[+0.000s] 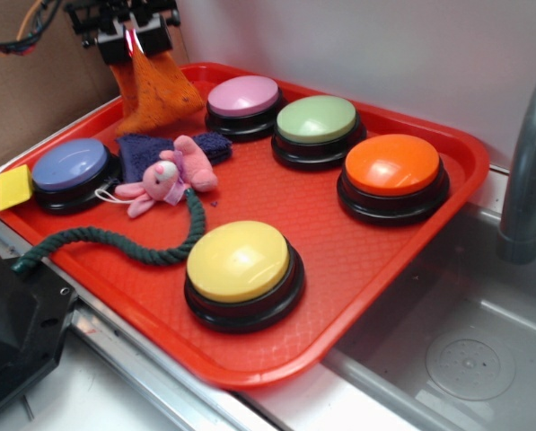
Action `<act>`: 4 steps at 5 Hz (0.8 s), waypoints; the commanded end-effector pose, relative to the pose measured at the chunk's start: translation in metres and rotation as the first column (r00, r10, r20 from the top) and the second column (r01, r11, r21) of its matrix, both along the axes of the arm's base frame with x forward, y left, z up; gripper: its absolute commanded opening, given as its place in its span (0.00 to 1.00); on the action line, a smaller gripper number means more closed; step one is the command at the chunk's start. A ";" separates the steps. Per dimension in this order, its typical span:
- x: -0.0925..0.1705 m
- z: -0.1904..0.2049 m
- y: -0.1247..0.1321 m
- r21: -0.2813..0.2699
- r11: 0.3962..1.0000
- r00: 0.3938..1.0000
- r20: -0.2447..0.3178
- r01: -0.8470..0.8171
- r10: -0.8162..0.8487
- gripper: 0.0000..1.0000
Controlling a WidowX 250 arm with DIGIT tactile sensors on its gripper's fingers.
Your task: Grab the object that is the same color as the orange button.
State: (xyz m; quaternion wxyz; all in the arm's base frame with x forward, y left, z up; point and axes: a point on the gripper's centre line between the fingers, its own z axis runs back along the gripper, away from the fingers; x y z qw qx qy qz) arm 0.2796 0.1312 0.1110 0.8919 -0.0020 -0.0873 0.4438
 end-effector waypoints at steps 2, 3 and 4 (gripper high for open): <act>-0.056 0.056 -0.067 -0.069 0.908 0.909 0.096 0.413 -0.406 0.00; -0.072 0.055 -0.077 -0.112 0.839 0.846 0.086 0.533 -0.526 0.00; -0.089 0.049 -0.084 -0.147 0.769 0.781 0.051 0.622 -0.622 0.00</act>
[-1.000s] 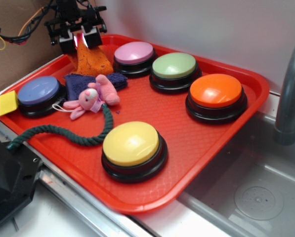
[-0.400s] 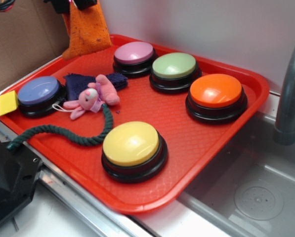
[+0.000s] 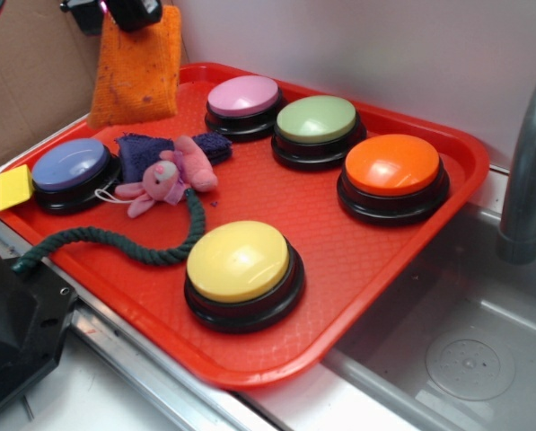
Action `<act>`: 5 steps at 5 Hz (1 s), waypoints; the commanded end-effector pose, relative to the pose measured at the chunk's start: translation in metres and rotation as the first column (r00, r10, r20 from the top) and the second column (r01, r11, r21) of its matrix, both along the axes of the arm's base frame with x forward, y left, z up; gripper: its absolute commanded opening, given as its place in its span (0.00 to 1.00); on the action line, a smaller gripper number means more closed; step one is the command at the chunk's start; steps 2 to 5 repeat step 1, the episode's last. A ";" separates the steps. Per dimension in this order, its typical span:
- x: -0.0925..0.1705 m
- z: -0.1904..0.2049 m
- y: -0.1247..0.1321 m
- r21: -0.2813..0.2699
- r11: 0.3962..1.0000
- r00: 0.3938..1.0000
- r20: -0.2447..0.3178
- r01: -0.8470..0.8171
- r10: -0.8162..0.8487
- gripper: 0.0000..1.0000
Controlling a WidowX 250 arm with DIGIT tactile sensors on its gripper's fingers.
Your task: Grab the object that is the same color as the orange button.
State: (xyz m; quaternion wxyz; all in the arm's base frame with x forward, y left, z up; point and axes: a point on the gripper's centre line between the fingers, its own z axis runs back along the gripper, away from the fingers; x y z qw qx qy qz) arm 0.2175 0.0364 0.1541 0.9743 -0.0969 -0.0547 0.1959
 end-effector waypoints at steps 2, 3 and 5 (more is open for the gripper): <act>-0.036 0.002 0.012 0.012 0.981 0.981 -0.039 0.193 -0.192 0.00; -0.036 0.002 0.012 0.012 0.981 0.981 -0.039 0.193 -0.192 0.00; -0.036 0.002 0.012 0.012 0.981 0.981 -0.039 0.193 -0.192 0.00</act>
